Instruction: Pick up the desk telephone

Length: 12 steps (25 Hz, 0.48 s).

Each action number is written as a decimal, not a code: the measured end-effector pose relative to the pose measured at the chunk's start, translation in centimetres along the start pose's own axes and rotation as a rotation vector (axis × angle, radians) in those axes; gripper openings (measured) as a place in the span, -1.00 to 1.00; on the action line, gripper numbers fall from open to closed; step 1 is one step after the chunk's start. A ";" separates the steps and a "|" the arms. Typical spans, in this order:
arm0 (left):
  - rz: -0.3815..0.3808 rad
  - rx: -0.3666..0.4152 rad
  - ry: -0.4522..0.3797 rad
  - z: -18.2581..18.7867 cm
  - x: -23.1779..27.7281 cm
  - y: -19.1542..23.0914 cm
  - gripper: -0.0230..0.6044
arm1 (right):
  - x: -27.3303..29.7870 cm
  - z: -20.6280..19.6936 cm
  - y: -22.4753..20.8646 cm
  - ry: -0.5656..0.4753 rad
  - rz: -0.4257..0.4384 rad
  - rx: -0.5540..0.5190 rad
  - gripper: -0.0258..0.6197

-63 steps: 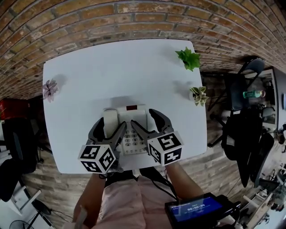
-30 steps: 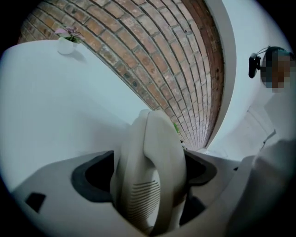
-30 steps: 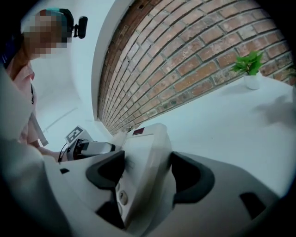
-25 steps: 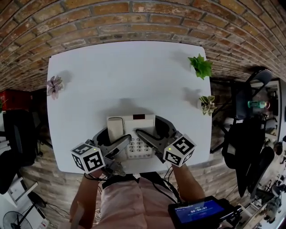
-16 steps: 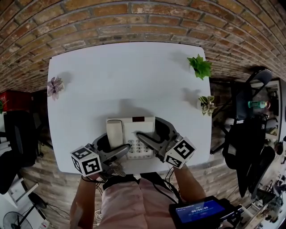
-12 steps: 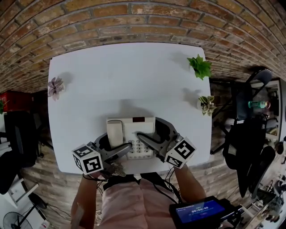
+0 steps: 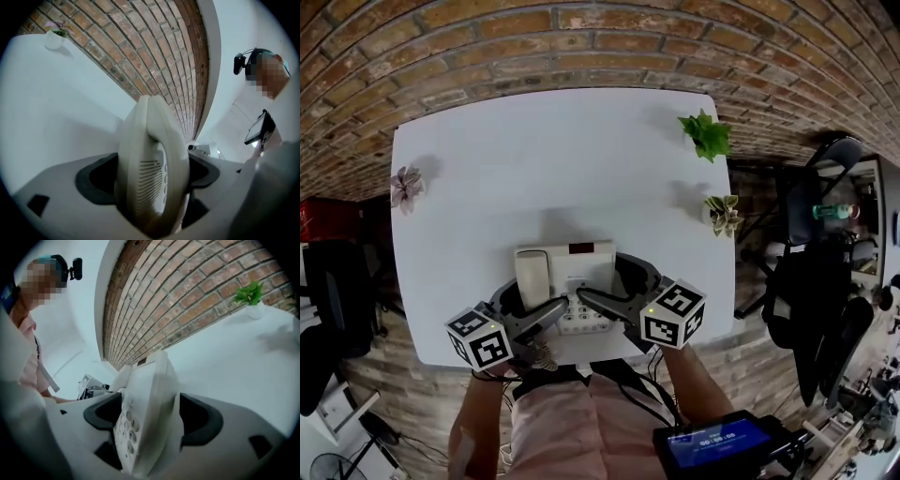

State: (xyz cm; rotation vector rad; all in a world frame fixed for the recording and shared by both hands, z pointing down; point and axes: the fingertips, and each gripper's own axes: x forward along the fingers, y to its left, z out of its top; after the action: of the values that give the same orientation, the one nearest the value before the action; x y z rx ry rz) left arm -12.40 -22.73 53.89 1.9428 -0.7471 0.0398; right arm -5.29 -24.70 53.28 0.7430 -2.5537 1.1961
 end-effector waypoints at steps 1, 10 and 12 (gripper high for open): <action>0.002 0.001 -0.001 0.0 0.0 0.0 0.48 | 0.0 -0.1 0.1 0.005 -0.001 0.027 0.31; 0.014 -0.009 -0.010 -0.2 -0.2 0.1 0.48 | 0.9 -1.1 -0.2 0.056 -0.042 0.066 0.11; 0.019 -0.014 -0.010 -0.3 -0.3 0.2 0.48 | 0.9 -1.3 -0.2 0.060 -0.047 0.069 0.09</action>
State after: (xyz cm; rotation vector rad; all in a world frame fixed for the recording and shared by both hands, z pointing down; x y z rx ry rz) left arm -12.61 -22.37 54.10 1.9241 -0.7709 0.0361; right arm -5.93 -24.12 54.57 0.7661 -2.4443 1.2771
